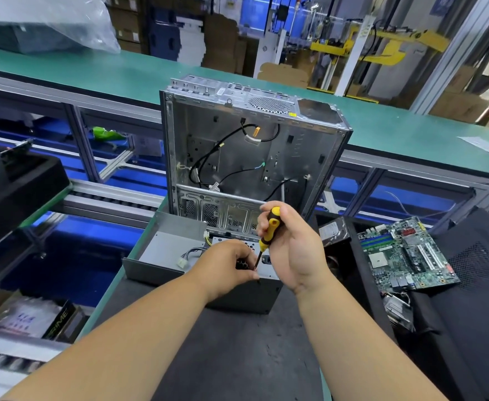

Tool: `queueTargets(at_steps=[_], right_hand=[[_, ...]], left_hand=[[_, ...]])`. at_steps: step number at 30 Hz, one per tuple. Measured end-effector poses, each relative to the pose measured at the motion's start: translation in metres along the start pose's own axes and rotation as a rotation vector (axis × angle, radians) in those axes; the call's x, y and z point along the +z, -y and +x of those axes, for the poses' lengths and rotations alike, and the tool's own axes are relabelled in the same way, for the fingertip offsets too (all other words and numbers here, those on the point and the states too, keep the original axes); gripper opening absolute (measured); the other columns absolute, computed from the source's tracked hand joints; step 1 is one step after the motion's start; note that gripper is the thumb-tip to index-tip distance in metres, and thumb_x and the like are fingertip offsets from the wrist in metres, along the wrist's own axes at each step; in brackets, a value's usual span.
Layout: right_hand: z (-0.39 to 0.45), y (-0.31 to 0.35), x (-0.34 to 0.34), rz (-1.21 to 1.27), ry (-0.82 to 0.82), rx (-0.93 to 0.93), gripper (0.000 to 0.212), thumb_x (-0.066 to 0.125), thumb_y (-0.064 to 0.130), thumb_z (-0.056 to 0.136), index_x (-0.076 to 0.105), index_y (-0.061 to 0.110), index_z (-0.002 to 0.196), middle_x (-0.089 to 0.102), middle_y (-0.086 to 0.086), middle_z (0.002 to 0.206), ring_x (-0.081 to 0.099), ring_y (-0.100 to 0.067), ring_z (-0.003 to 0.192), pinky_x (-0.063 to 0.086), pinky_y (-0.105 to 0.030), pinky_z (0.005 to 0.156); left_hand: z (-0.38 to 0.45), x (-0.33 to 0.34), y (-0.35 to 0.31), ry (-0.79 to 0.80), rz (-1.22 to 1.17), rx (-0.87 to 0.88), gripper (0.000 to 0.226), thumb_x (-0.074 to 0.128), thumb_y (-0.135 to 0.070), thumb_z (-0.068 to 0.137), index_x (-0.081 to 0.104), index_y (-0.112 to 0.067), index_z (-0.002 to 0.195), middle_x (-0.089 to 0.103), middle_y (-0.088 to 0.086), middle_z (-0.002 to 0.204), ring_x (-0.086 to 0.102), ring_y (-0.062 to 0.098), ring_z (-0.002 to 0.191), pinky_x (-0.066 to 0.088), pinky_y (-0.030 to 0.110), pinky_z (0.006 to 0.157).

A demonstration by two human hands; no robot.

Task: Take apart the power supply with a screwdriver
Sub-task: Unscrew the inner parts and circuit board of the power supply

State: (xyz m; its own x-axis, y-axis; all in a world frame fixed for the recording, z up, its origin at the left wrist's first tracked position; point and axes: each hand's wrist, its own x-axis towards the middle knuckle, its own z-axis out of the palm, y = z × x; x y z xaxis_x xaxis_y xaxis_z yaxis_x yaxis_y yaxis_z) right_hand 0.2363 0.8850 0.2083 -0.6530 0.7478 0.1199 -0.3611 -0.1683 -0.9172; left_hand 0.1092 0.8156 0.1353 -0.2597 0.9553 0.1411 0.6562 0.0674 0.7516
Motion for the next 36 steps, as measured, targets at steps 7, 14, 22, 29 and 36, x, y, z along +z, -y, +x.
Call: queueTargets(at_steps=[7,14,22,29,36], right_hand=[[0.004,-0.006,0.01,-0.087,0.024,0.008,0.018,0.048,0.031,0.096,0.048,0.016,0.086,0.047,0.001,0.065,0.037,-0.015,0.063,0.033,-0.025,0.062],[0.012,0.001,0.005,-0.056,-0.003,0.105,0.023,0.059,0.033,0.087,0.063,0.013,0.075,0.063,-0.005,0.078,0.057,-0.02,0.068,0.051,-0.031,0.071],[0.015,-0.001,0.01,-0.132,-0.09,0.097,0.051,0.037,0.033,0.104,0.054,0.017,0.059,0.039,0.001,0.052,0.035,-0.012,0.049,0.031,-0.027,0.056],[0.011,-0.004,0.004,-0.143,0.023,0.044,0.022,0.048,0.032,0.09,0.045,0.016,0.076,0.045,0.001,0.061,0.039,-0.016,0.058,0.035,-0.028,0.062],[0.016,0.003,0.003,-0.272,-0.084,0.054,0.022,0.057,0.038,0.086,0.061,0.021,0.073,0.063,0.003,0.072,0.059,-0.017,0.068,0.047,-0.035,0.071]], left_hand=[[0.0,0.002,0.003,-0.004,-0.034,0.038,0.037,0.085,-0.024,0.073,0.057,-0.044,0.059,0.057,-0.015,0.074,0.055,0.0,0.075,0.04,0.019,0.069],[-0.002,-0.001,0.002,0.03,-0.009,0.036,0.026,0.082,-0.027,0.076,0.062,-0.042,0.069,0.065,-0.009,0.089,0.063,0.007,0.095,0.05,0.033,0.088],[0.001,0.0,0.001,0.043,0.004,0.031,0.02,0.081,-0.027,0.077,0.062,-0.033,0.072,0.063,-0.009,0.085,0.06,0.008,0.087,0.05,0.035,0.085],[0.002,0.001,0.004,0.029,-0.004,0.028,0.026,0.082,-0.028,0.076,0.059,-0.038,0.068,0.062,-0.01,0.086,0.061,0.007,0.088,0.051,0.037,0.085],[0.002,0.001,0.006,0.033,0.039,0.049,0.026,0.081,-0.032,0.078,0.057,-0.038,0.07,0.059,-0.011,0.086,0.058,0.004,0.086,0.05,0.031,0.082]])
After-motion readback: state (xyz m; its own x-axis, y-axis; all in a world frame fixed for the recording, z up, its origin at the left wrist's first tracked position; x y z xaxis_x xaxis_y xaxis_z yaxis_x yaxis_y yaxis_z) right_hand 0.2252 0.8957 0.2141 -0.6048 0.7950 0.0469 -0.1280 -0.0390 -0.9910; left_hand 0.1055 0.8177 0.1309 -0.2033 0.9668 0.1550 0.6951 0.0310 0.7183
